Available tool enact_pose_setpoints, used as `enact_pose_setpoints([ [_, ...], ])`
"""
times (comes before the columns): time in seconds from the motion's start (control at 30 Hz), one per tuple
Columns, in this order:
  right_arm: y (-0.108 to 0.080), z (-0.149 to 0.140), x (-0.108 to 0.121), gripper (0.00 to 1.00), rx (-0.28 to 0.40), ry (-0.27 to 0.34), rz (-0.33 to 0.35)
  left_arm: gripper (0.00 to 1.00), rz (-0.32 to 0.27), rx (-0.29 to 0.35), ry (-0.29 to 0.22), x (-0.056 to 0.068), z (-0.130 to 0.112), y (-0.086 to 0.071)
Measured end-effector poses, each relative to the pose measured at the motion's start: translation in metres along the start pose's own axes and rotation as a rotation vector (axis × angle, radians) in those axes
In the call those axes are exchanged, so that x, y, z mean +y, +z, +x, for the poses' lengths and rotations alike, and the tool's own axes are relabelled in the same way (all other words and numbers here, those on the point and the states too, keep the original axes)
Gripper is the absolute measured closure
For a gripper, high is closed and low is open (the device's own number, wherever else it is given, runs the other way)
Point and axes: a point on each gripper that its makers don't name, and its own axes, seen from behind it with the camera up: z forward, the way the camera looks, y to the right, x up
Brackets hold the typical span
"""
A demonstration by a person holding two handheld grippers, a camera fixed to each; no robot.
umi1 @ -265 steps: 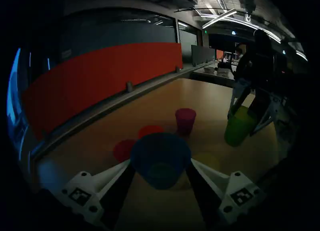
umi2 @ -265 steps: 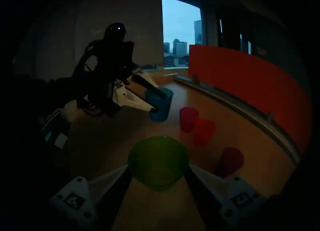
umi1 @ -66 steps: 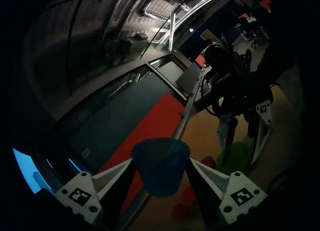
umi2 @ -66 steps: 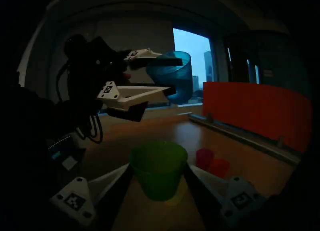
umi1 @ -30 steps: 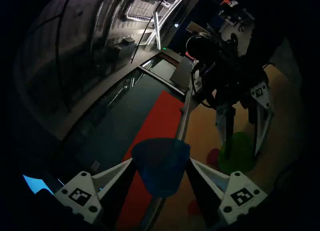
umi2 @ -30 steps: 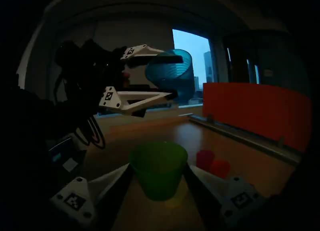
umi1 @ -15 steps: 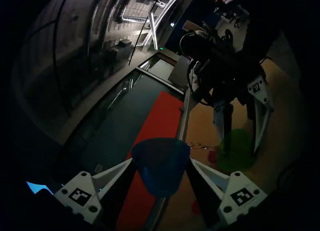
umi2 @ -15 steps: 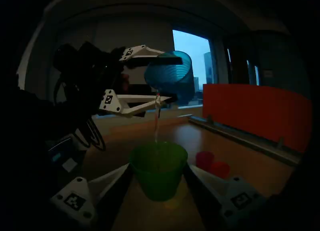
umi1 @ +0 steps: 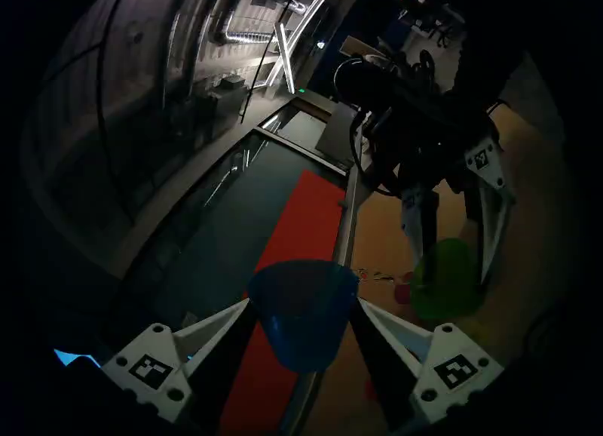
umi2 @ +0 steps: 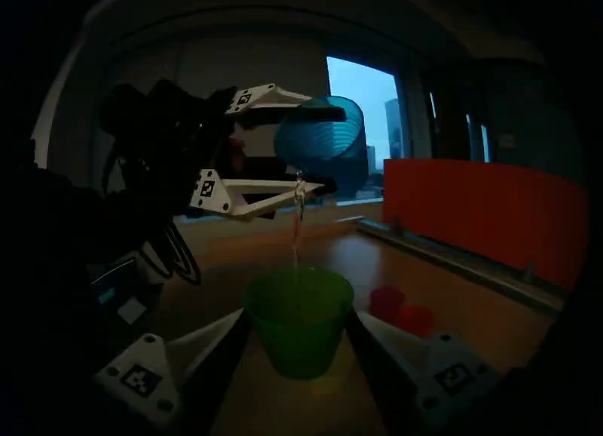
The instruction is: Pour water
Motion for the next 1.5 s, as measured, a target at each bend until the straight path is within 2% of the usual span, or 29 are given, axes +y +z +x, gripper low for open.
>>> enact_pose_setpoints([
  [1.5, -0.0018, 0.0045, -0.0004, 0.01, 0.011, -0.009, -0.005, 0.16, -0.006, 0.012, 0.082, 0.0031, 0.0086, 0.0018],
])
